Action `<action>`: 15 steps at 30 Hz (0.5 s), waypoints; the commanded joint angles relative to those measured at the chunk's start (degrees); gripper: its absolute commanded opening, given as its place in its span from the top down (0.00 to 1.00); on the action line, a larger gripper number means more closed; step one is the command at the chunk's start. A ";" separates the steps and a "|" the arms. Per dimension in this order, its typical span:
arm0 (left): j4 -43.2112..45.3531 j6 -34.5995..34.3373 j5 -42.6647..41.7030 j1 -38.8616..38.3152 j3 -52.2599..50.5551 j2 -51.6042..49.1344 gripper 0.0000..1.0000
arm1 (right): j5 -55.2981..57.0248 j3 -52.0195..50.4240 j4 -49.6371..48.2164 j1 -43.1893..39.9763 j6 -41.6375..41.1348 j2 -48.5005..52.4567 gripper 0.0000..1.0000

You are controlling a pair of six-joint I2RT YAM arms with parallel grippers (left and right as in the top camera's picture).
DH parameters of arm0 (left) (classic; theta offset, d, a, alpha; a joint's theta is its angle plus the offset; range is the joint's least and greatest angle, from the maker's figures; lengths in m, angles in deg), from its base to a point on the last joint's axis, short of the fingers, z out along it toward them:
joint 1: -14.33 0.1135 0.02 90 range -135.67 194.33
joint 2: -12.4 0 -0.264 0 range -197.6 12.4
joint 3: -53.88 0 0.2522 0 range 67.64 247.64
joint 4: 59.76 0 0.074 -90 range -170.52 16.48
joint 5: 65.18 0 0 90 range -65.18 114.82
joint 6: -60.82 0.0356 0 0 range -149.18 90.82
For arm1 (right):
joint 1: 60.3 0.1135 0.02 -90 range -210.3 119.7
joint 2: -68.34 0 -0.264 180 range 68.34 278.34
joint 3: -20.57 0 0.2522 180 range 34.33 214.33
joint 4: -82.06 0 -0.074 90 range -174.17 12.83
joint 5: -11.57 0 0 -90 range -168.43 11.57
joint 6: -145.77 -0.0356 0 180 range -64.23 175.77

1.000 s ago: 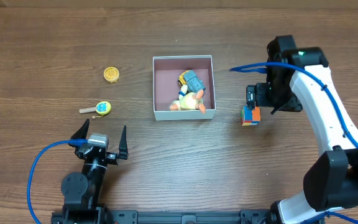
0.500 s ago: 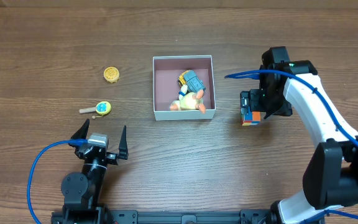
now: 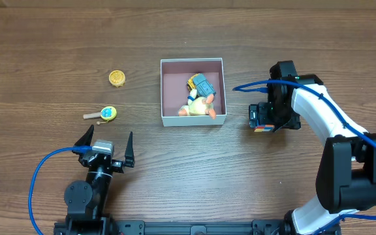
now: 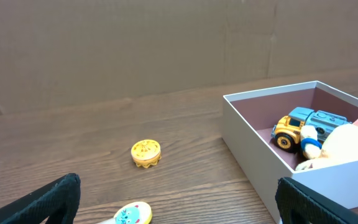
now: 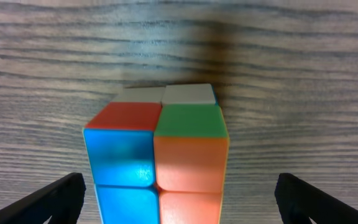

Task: Pack container
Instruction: 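Lift the cube, carry it over the box, and drop it in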

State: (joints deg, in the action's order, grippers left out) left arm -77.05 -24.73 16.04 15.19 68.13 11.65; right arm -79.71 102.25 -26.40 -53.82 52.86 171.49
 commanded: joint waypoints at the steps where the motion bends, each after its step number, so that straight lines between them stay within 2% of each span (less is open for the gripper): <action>1: -0.07 -0.76 0.22 0.24 -0.24 0.44 0.00 | -0.35 -0.15 -0.94 0.26 0.39 -0.04 0.00; 7: -0.07 -0.76 0.22 0.24 -0.24 0.44 0.00 | -0.37 -0.33 -1.16 0.26 0.37 -0.04 0.05; 15: -0.07 -0.76 0.22 0.24 -0.24 0.44 0.00 | -0.37 -1.53 -2.49 0.26 0.37 0.07 0.25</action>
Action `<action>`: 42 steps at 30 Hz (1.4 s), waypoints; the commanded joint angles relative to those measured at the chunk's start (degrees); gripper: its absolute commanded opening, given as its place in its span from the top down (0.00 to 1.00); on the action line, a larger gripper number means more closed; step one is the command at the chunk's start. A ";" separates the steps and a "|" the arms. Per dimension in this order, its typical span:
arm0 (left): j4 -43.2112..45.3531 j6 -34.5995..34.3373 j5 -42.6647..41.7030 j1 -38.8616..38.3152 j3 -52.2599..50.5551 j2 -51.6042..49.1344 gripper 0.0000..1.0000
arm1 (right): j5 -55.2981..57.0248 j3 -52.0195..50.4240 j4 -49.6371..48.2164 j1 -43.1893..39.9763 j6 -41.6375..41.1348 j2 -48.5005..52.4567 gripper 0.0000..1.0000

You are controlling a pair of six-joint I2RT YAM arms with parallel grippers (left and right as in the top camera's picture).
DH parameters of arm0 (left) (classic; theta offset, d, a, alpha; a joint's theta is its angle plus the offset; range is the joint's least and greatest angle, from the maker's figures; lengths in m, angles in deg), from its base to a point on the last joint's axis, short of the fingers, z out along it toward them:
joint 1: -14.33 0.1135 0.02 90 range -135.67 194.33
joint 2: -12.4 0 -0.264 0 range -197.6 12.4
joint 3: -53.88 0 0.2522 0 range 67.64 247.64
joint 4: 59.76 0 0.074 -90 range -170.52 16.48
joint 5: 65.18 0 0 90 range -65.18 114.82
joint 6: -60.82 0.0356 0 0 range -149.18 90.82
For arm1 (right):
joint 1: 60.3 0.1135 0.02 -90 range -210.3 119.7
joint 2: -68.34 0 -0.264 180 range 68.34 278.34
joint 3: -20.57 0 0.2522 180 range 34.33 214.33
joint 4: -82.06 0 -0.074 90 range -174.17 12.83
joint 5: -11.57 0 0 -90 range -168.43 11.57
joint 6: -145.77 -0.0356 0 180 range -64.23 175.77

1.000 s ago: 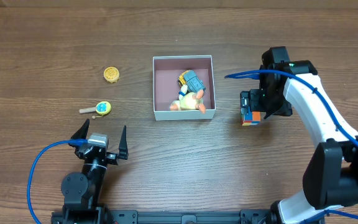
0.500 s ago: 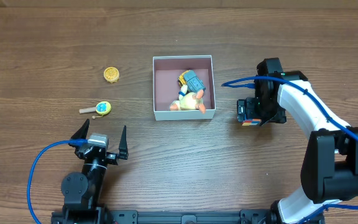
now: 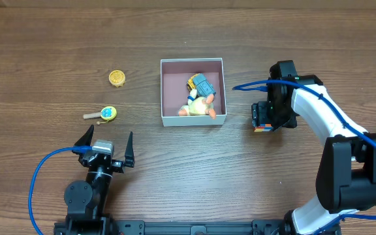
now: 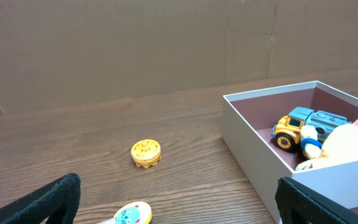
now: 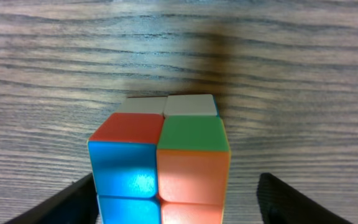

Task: Pack container
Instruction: 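Lift the cube, carry it over the box, and drop it in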

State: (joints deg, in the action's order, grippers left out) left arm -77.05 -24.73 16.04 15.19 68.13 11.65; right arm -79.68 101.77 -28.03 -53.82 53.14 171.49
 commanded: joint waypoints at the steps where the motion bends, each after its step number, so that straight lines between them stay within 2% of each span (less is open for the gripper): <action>1: -0.07 -0.76 0.22 0.24 -0.24 0.44 0.00 | -0.39 -1.27 -1.09 0.26 0.09 0.07 0.26; 5: -0.07 -0.76 0.22 0.24 -0.24 0.44 0.00 | -0.39 -1.66 -1.75 0.26 0.04 0.07 0.38; 12: -0.07 -0.76 0.20 0.24 -0.24 0.44 0.00 | -0.35 -1.66 -2.95 0.26 -0.13 0.07 0.39; 15: -0.07 -0.76 0.22 0.24 -0.24 0.44 0.00 | -0.35 -1.64 -3.41 0.26 -0.13 0.07 0.44; 17: -0.07 -0.76 0.22 0.24 -0.24 0.44 0.00 | -0.35 -1.46 -3.61 0.26 -0.13 0.07 0.53; 26: -0.07 -0.76 0.22 0.24 -0.24 0.44 0.00 | -0.28 2.60 -0.11 0.26 -0.13 0.04 0.58; 32: -0.07 -0.76 0.20 0.24 -0.22 0.44 0.00 | -0.37 13.66 10.16 0.28 -0.37 0.04 0.59; 33: -0.07 -0.76 0.22 0.24 -0.22 0.44 0.00 | -0.37 19.04 14.80 0.33 -0.63 0.04 0.59; 36: -0.07 -0.76 0.22 0.24 -0.24 0.44 0.00 | -1.09 27.19 20.72 0.83 -2.10 0.04 0.60; 42: -0.07 -0.76 0.20 0.24 -0.24 0.44 0.00 | -5.73 40.61 25.11 7.32 -4.24 0.07 0.59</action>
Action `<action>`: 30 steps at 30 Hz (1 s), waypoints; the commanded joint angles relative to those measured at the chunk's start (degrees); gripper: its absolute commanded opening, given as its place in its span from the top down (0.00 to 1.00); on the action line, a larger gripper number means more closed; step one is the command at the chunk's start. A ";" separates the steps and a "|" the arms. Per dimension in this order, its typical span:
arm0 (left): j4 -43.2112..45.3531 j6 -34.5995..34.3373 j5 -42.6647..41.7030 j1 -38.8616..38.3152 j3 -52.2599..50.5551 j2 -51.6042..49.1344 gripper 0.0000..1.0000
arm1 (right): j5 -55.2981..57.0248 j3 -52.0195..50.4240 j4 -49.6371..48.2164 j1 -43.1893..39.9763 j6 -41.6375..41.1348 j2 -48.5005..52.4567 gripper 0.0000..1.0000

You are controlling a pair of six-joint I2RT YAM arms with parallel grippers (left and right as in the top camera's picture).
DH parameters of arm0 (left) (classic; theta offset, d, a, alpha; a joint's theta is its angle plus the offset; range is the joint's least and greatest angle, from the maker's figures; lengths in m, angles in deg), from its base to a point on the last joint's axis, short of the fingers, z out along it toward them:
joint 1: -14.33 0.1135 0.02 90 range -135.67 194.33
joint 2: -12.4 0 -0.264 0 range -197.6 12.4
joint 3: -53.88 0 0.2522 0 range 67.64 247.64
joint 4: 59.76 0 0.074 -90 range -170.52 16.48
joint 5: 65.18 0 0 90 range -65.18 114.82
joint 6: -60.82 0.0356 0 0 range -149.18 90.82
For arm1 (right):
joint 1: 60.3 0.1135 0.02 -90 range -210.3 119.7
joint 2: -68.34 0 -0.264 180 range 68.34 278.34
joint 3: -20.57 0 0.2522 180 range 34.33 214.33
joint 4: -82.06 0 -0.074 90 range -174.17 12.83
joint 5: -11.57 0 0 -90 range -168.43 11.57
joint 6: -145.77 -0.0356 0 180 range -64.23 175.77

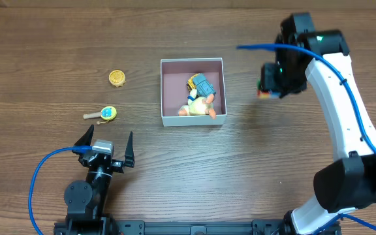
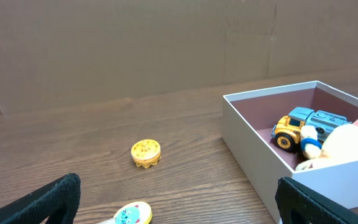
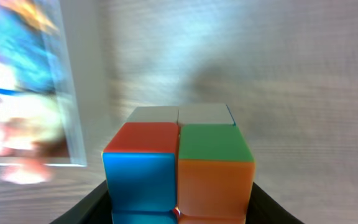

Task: Pack container
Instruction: 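Lift the cube, carry it over the box, and drop it in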

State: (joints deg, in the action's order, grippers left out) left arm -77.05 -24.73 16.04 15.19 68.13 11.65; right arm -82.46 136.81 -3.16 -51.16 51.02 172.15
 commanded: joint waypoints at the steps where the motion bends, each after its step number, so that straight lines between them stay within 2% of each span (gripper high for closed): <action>1: -0.07 -0.76 0.22 0.24 -0.24 0.44 0.00 | -2.95 6.60 -0.28 6.51 -2.78 -0.61 0.58; 11: -0.07 -0.76 0.22 0.24 -0.24 0.44 0.00 | 1.92 7.13 -11.69 23.71 -7.78 0.22 0.57; 12: -0.07 -0.76 0.22 0.24 -0.24 0.44 0.00 | 2.03 7.06 -12.50 24.61 -7.76 0.44 0.51; 14: -0.07 -0.76 0.22 0.24 -0.24 0.44 0.00 | 1.99 7.04 -13.55 26.29 -8.02 1.62 0.50; 30: -0.07 -0.76 0.20 0.24 -0.24 0.44 0.00 | 1.36 7.02 -16.06 27.54 -9.01 14.03 0.48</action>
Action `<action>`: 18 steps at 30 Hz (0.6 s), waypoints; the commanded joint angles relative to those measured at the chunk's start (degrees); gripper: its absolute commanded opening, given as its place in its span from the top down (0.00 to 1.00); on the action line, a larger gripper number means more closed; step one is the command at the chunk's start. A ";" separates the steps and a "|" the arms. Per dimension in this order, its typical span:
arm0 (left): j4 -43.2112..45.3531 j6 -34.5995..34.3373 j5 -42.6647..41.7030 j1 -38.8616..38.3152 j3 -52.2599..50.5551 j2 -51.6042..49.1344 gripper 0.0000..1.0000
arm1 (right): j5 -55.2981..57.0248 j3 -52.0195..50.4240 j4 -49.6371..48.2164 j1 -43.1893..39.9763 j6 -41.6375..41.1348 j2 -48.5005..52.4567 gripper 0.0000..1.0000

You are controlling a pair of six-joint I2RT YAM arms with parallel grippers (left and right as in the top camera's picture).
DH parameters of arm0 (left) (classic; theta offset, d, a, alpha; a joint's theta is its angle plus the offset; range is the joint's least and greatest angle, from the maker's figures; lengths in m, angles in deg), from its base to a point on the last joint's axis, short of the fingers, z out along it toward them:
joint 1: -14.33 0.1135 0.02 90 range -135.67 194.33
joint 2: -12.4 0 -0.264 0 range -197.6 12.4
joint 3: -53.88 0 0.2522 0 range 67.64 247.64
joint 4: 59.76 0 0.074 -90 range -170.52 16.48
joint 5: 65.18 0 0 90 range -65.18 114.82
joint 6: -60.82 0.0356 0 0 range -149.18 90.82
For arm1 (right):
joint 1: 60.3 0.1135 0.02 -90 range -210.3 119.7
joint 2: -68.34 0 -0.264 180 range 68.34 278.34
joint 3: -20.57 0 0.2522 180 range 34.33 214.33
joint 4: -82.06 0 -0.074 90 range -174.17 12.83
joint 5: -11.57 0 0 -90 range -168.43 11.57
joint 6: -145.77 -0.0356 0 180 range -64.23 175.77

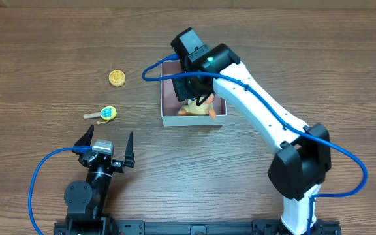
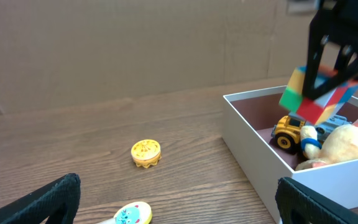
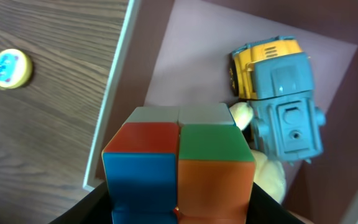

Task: Pack container
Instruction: 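Lift the cube, carry it over the box, and drop it in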

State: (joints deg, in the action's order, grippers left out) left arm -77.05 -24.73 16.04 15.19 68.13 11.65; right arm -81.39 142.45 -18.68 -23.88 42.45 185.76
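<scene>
My right gripper (image 3: 179,200) is shut on a multicoloured puzzle cube (image 3: 179,163) and holds it above the left half of the white box (image 1: 162,103) with the pink floor. In the left wrist view the cube (image 2: 319,93) hangs above the box wall (image 2: 253,149). In the box lie a yellow and blue toy truck (image 3: 275,99) and a pale plush toy (image 2: 347,146). From overhead the right gripper (image 1: 189,77) hides the cube. My left gripper (image 1: 104,149) rests open near the table's front edge, nothing between its fingers.
A round yellow token (image 1: 116,78) lies left of the box. A small yellow paddle with a blue face (image 1: 106,113) lies in front of the token, between the box and the left gripper. Blue cables trail from both arms.
My right gripper, still shut on the cube, was up beside the box's right side and is now over the box's left half. The left arm has not moved.
The cube stood on the table right of the box, with my right gripper open around it. The fingers then stood closer to its sides. Later the gripper held the cube aloft right of the box, and now holds it over the box.
</scene>
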 commanded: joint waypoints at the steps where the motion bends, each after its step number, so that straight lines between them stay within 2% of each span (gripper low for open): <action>1: -0.07 -0.76 0.22 0.24 -0.24 0.44 0.00 | 0.31 1.38 -0.55 0.26 -0.44 0.72 0.48; 7: -0.07 -0.79 0.22 0.24 -0.24 0.44 0.00 | 0.28 1.42 -0.87 0.26 -0.42 0.79 0.39; 16: -0.07 -0.76 0.22 0.24 -0.24 0.44 0.00 | 0.44 4.09 2.71 -0.37 -0.22 0.76 0.38; 17: -0.07 -0.76 0.22 0.24 -0.24 0.44 0.00 | 0.63 5.40 4.00 -0.72 -0.22 0.76 0.34; 18: -0.07 -0.76 0.22 0.24 -0.24 0.44 0.00 | 1.46 7.91 6.34 -1.40 -0.26 0.76 0.26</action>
State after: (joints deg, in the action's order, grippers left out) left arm -77.05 -24.73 16.04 15.19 68.13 11.65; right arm -81.37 143.82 -15.20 -23.97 42.43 186.85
